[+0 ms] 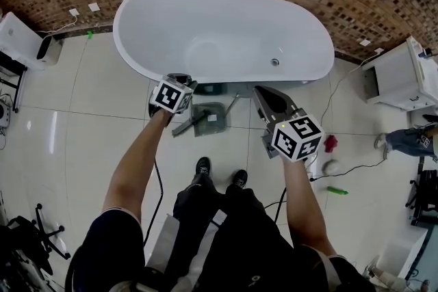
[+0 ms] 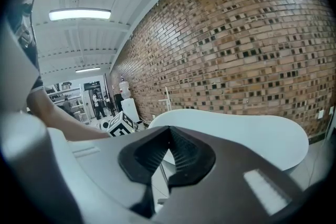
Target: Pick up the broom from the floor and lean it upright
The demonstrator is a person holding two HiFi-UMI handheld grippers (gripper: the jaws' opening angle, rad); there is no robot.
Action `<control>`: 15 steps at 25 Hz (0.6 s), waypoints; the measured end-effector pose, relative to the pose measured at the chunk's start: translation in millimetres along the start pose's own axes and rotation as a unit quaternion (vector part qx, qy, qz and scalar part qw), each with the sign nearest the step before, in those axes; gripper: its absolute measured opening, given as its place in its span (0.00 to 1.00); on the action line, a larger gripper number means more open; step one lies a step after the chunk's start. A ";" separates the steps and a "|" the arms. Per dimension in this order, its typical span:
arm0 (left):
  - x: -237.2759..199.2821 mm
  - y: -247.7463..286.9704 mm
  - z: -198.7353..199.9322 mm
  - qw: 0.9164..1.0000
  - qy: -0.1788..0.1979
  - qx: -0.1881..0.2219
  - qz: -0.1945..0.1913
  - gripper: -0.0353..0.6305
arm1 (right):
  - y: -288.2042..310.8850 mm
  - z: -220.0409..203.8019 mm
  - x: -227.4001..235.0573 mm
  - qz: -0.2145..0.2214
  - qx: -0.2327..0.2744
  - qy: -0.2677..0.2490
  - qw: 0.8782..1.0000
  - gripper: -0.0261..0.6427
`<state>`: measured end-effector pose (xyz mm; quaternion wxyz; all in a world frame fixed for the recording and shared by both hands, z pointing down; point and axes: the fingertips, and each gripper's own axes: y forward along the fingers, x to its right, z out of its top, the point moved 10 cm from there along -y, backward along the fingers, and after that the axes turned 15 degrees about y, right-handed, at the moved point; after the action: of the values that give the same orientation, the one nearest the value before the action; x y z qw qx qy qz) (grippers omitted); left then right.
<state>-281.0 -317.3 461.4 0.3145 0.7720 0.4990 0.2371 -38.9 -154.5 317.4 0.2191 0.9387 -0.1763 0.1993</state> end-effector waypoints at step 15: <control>37.6 -47.7 -15.3 0.999 -0.025 -0.010 0.038 0.20 | -3.8 1.4 -23.9 0.074 -0.007 -0.024 0.997 0.04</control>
<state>-306.4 -264.4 439.5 0.3253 0.7928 0.4588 0.2350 -57.5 -146.2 304.2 0.2058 0.9261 -0.2521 0.1908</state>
